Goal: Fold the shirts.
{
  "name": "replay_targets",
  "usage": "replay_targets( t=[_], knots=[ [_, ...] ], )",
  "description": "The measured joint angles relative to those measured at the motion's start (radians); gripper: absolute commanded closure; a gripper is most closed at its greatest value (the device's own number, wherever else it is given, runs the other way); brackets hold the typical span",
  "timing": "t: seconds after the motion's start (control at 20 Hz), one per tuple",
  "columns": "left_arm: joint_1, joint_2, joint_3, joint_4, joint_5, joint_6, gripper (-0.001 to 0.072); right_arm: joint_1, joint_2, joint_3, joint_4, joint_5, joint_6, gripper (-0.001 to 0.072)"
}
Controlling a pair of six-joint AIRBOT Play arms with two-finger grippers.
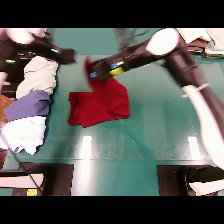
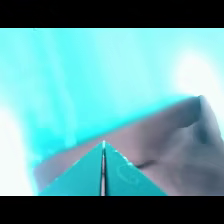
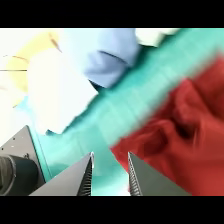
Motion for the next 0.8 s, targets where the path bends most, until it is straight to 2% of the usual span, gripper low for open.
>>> replay_targets(
  t=[0.2,0.45,0.55,0.7,0.8],
  knots=[
    [0.141,0.130,0.001,0.039,-0.027,0.003,0.0679,0.048,-0.090,0.042,-0.008,0.019,-0.012,0.0439],
    [0.195,0.180,0.001,0.040,-0.063,0.004,0.0679,-0.117,0.006,-0.233,-0.015,0.093,-0.016,0.0433],
    [0.201,0.186,0.001,0.027,-0.071,0.003,0.0679,-0.224,0.068,-0.389,-0.014,0.096,-0.016,0.0111],
    [0.206,0.189,0.001,0.001,-0.074,0.003,0.0679,-0.370,0.130,-0.597,-0.011,0.071,-0.003,0.0121],
    [0.202,0.189,0.000,-0.012,-0.074,0.003,0.0679,-0.442,0.145,-0.703,0.003,0.029,0.010,0.0173]
  ],
)
